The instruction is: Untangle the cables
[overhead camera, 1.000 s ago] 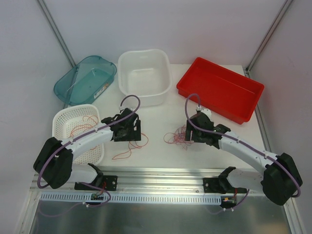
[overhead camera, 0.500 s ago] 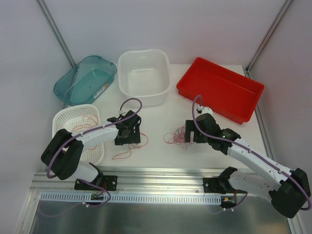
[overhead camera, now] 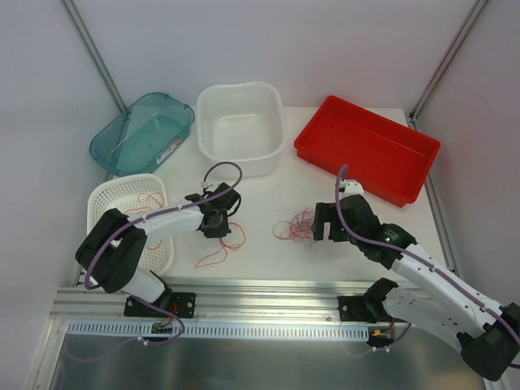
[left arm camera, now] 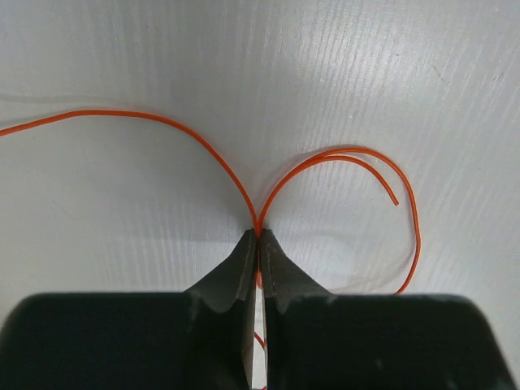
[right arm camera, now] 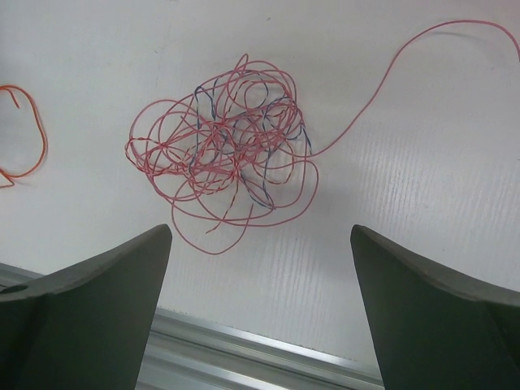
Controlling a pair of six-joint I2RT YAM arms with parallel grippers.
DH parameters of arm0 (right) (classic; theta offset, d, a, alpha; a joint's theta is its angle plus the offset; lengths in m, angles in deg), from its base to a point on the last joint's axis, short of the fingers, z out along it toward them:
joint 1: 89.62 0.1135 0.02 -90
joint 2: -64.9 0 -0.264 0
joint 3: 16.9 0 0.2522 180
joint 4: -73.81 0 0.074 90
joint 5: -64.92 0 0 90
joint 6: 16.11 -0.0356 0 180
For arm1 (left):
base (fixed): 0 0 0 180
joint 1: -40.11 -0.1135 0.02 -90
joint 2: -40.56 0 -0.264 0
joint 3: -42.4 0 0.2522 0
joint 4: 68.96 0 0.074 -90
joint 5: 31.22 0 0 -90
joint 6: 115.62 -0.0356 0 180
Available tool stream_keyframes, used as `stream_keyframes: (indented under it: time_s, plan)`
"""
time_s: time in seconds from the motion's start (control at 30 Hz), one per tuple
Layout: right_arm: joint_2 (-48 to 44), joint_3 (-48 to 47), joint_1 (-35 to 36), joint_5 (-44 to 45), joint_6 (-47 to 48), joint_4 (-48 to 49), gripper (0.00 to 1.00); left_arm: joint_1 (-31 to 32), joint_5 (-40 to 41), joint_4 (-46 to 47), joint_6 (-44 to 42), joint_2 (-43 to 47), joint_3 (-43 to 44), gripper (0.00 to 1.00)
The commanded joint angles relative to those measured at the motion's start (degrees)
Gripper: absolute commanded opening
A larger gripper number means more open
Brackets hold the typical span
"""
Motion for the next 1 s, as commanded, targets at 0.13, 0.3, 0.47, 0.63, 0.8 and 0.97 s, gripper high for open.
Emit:
stream_keyframes:
  time_s: [0.13,0.3,0.47,0.63,0.8,0.97]
  plan:
    - [-1.9,0.9,0.3,2.5,1.2,-0.9,0.97,2.0,-1.4,0.5,-1.1,3.5,2.4,0.00]
    - [-4.6,0.9,0.4,4.0,1.5,-1.9,0.97,2.0,-0.6,-3.1,-5.7,9.6,9.3,0.00]
    - [-7.4,0.6,0.3,5.8,2.4,-3.9,0.97,2.0,1.6,-9.6,-11.8,11.5,23.1,0.00]
    - [-10.3,0.5,0.3,6.2,3.1,-5.0,0.97,-0.6,4.1,-16.7,-16.6,12.5,38.5,0.00]
    - [-11.1,0.7,0.3,6.3,3.6,-5.6,0.97,-8.1,4.0,-21.5,-20.4,14.2,48.3,0.00]
    - [-11.6,0.7,0.3,5.9,3.7,-6.0,0.97,-22.3,2.6,-22.2,-22.7,17.5,48.1,0.00]
